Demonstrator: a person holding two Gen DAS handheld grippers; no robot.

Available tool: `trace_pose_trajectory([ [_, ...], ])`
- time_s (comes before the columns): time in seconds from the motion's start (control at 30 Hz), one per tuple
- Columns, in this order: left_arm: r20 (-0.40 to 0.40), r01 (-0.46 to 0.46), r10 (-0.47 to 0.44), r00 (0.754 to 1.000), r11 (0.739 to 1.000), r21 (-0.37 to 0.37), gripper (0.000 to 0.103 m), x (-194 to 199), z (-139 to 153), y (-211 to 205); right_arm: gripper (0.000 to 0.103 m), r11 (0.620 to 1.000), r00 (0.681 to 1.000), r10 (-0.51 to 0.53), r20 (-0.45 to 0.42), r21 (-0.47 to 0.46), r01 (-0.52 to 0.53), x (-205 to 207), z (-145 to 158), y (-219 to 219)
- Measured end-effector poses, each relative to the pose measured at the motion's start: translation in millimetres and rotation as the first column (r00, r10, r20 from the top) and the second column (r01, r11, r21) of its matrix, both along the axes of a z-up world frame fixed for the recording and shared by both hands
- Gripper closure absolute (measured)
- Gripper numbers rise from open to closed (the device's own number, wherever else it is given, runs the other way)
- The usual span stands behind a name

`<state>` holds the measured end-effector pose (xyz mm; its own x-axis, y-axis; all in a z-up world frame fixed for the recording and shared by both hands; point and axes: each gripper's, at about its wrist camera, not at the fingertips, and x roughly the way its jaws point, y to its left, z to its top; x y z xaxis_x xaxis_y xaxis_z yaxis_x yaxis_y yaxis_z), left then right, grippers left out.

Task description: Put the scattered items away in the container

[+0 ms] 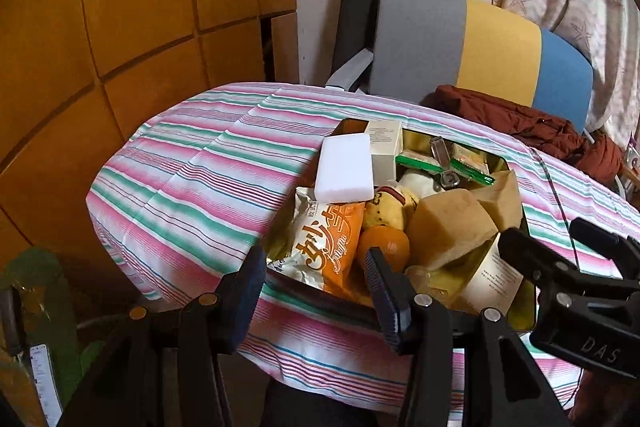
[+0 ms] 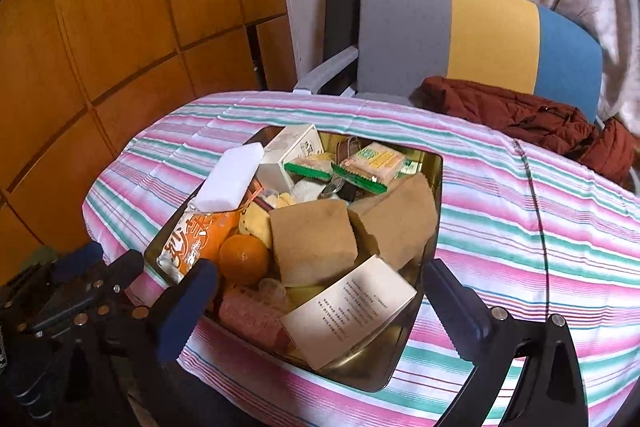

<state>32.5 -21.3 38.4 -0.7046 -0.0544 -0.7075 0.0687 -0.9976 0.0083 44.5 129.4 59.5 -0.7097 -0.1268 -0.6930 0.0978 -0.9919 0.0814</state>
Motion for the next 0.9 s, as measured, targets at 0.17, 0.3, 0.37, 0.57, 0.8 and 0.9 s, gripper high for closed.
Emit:
trace_pose_trajectory([
  [0.17, 0.004, -0.011, 0.011, 1.0, 1.0, -0.004, 0.051, 1.5, 1.3, 3.9, 0.0, 1.0, 1.0, -0.014, -0.001, -0.003, 0.014, -0.5, -1.2, 3.4],
  [0.3, 0.007, -0.014, 0.014, 1.0, 1.0, -0.016, 0.052, 1.7, -0.6, 7.6, 0.0, 1.0, 1.0, -0.024, 0.007, -0.016, 0.024, -1.6, -4.0, 6.3],
  [0.37, 0.013, -0.01, 0.011, 1.0, 1.0, -0.019, 0.052, 1.6, -2.0, 9.5, 0.0, 0.999, 1.0, -0.027, 0.006, -0.018, 0.027, -1.5, -4.7, 6.9],
  [0.57, 0.012, -0.004, 0.005, 1.0, 0.999, -0.036, 0.052, 2.9, -2.6, 14.1, 0.0, 0.999, 1.0, -0.03, 0.008, -0.027, 0.03, -2.1, -6.7, 8.2],
  [0.8, 0.011, -0.029, 0.029, 1.0, 0.999, -0.039, 0.053, 2.4, -5.6, 12.2, 0.0, 0.999, 0.999, -0.036, 0.016, -0.036, 0.037, -2.9, -10.1, 12.2],
  [0.9, 0.003, -0.033, 0.034, 0.999, 0.999, -0.041, 0.054, 2.3, -7.2, 11.7, 0.0, 0.998, 0.999, -0.04, 0.022, -0.039, 0.04, -3.4, -11.8, 14.1],
])
